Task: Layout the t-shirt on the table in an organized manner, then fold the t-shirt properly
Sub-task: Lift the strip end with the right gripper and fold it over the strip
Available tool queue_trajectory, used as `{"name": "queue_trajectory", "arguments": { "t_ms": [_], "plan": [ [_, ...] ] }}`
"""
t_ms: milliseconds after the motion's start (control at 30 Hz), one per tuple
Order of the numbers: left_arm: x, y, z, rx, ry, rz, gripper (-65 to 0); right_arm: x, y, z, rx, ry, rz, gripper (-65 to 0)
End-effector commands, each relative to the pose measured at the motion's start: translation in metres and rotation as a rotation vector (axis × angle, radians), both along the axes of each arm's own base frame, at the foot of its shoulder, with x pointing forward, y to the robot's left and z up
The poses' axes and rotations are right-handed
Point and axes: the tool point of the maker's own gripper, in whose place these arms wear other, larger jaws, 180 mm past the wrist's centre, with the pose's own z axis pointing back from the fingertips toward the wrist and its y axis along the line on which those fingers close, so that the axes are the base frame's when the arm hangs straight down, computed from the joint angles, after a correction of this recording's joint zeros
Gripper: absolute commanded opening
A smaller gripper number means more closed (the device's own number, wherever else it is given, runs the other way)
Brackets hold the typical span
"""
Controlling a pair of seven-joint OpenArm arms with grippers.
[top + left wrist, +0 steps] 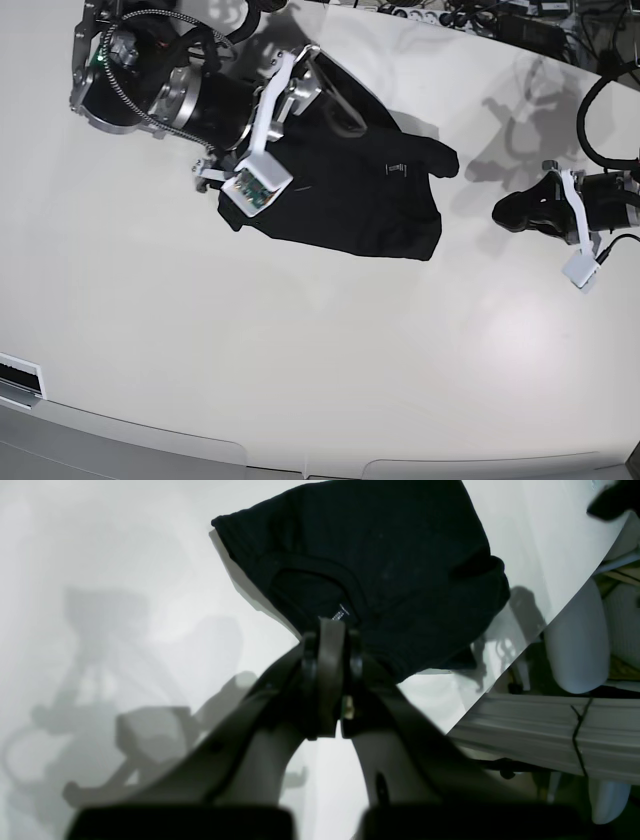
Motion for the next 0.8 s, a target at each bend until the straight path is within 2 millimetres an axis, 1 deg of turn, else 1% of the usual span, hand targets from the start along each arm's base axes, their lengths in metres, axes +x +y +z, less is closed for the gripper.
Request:
{"name": "queue_trajectory", "arguments": {
  "t_ms": [0,133,200,333,433,467,533,600,700,767],
  "plan": [
    [0.009,0.000,0.017,-0.027,-0.051,0.001,-65.0,0.001,0.003,0.005,0.013,-0.029,0.012,-15.7],
    [0.009,0.000,0.017,-0.031,-0.052,0.001,-65.0,-0.005,0.005,-0.024,-0.080,-0.011,0.056,-15.7],
    [0.009,0.000,0.017,-0.031,-0.052,0.001,-65.0,-0.009,0.007,-0.034,-0.135,-0.026,0.091,-15.8],
    [0.009,-0.001,0.018,-0.035,-0.056,0.003,-65.0,0.002,0.001,-0.046,-0.272,-0.114,0.033,-15.8],
    [0.009,-0.001,0.018,-0.035,-0.055,0.003,-65.0,0.002,-0.008,-0.057,-0.398,-0.164,0.013,-15.8],
    [0.009,-0.001,0.018,-0.035,-0.056,0.003,-65.0,0.002,-0.012,-0.060,-0.440,-0.179,-0.002,-16.7],
    [0.009,-0.001,0.018,-0.035,-0.056,0.003,-65.0,-0.001,-0.018,-0.065,-0.508,-0.206,-0.014,-20.6],
    [0.009,-0.001,0.018,-0.035,-0.056,0.003,-65.0,-0.005,-0.020,-0.069,-0.544,-0.223,-0.014,-23.7],
    [0.009,-0.001,0.018,-0.037,-0.056,0.004,-65.0,-0.004,-0.024,-0.074,-0.574,-0.237,-0.051,-23.7],
    [0.009,-0.001,0.018,-0.040,-0.056,0.003,-65.0,-0.003,-0.027,-0.082,-0.590,-0.223,-0.062,-23.7]
  ]
}}
